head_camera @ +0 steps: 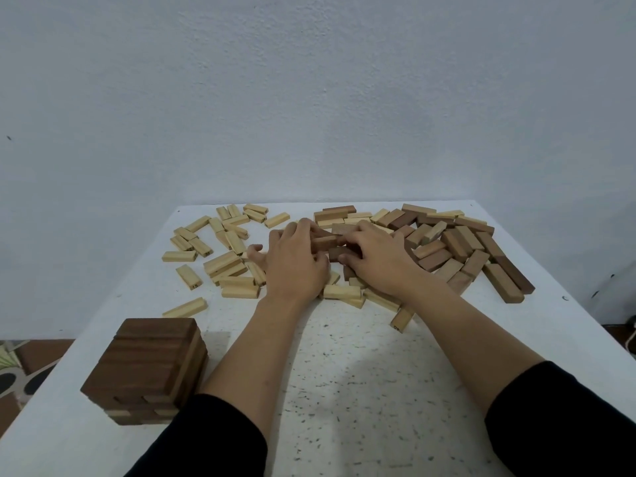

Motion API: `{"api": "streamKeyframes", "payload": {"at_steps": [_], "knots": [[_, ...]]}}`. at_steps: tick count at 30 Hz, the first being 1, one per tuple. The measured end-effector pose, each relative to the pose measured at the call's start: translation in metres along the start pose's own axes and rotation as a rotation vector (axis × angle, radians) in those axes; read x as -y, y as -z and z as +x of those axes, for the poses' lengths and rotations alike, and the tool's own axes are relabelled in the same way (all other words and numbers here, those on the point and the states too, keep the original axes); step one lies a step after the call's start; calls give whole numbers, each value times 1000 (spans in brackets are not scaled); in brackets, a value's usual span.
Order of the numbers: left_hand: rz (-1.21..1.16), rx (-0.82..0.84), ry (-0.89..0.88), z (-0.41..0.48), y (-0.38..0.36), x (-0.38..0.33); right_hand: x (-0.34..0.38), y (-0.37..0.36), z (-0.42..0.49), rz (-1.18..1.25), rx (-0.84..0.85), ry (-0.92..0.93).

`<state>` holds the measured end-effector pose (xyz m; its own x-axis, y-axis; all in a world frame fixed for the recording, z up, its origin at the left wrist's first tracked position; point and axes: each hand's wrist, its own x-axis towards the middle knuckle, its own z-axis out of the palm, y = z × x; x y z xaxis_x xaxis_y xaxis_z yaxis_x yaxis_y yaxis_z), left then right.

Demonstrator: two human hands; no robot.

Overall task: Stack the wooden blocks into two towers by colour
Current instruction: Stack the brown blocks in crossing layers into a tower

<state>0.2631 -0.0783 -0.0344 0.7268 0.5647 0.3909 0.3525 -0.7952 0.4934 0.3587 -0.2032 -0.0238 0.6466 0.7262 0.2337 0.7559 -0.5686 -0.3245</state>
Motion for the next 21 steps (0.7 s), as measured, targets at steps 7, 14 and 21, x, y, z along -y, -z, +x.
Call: {"api": "streamKeyframes", "payload": {"at_steps": [7,14,21], "knots": [[-49,-90,-36,2,-1,-4,-3,-7,-4,55,-140,52],[-448,-169,-138,-2,26,-22,15,10,-12,324,-260,93],[-342,48,-35,-38,66,-21,33,33,-52,608,-112,21]]}}
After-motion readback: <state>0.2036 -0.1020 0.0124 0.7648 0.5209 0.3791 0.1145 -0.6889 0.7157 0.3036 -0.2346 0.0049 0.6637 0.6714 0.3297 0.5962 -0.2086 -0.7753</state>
